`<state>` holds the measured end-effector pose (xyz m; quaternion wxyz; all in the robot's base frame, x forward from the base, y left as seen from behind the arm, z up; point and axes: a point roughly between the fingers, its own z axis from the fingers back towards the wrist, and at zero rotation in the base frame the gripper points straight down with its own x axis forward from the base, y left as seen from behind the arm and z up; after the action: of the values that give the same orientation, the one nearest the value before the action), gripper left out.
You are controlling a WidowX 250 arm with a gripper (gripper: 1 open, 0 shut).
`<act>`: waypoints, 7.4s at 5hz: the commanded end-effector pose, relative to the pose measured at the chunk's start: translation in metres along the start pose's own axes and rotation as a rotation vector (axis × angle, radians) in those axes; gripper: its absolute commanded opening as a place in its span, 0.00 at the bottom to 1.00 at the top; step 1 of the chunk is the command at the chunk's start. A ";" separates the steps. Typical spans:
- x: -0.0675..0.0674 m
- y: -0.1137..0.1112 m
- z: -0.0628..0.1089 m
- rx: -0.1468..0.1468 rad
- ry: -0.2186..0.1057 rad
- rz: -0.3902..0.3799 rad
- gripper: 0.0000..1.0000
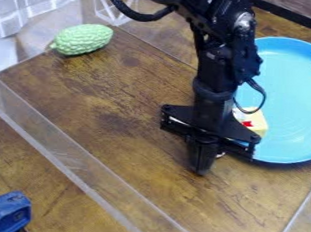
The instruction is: Remove the white object from inside the blue tray and put it on the table
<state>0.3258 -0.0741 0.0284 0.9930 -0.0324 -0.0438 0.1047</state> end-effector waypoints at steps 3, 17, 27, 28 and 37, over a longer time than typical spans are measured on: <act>0.010 -0.005 0.050 -0.021 -0.096 -0.024 0.00; 0.028 -0.012 0.002 -0.048 -0.160 0.010 0.00; 0.056 0.030 0.114 0.022 -0.240 -0.095 1.00; 0.050 0.024 0.106 0.028 -0.233 -0.123 1.00; 0.046 -0.027 0.014 -0.037 -0.197 -0.534 1.00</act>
<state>0.3682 -0.0878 0.0348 0.9787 -0.0273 -0.1298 -0.1565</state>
